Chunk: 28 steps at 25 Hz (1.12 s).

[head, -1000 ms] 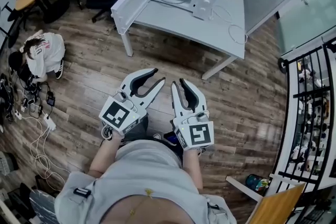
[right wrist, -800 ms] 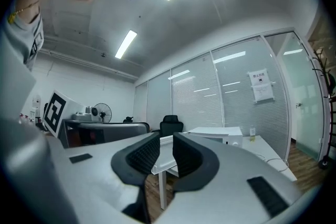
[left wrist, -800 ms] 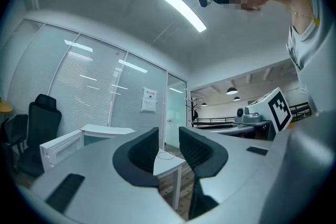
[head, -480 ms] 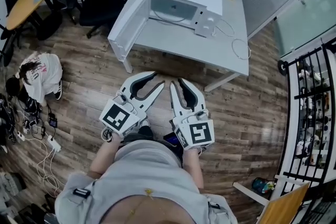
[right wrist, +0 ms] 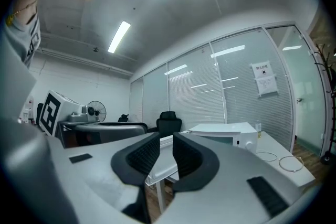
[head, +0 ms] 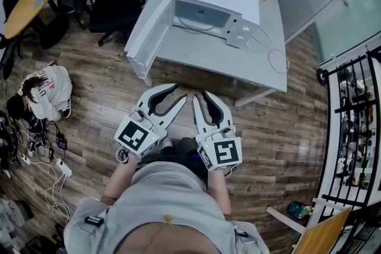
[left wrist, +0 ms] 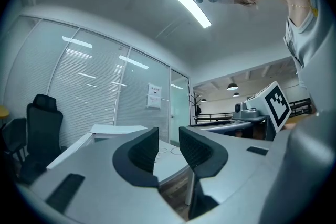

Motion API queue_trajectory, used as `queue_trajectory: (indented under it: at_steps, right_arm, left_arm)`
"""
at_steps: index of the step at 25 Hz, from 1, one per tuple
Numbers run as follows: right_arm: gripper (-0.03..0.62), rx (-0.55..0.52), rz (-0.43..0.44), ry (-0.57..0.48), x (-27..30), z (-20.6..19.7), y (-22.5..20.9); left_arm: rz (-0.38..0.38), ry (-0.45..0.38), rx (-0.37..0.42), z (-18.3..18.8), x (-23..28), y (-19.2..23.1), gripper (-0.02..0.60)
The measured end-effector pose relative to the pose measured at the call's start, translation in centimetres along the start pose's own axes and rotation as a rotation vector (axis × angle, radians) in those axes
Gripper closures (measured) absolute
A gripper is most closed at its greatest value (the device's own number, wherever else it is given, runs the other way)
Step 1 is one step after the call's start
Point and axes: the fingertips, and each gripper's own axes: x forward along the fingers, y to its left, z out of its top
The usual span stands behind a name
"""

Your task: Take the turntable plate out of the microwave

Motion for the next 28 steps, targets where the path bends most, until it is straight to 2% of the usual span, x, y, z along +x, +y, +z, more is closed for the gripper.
queue_trajectory:
  at_steps: [9,14,22,28]
  right_arm:
    - [0.51,0.027,0.016,0.012,4.1,-0.5,-2.4]
    - [0.51,0.038,0.042,-0.005,7.9,-0.1,-5.6]
    - [0.51,0.048,0.108,-0.023,14.4,2.0,-12.1]
    - [0.51,0.053,0.147,-0.015,17.9,2.2,-16.1]
  left_arm:
    - [0.021,0.013,-0.007,-0.5,2.6,3.8,0.456]
    - [0.053,0.017,0.015,-0.2,6.3,6.7,0.456]
    - [0.083,-0.002,0.02,1.6,13.4,11.7,0.456]
    - [0.12,0.004,0.008,1.5,17.7,14.7,0.456]
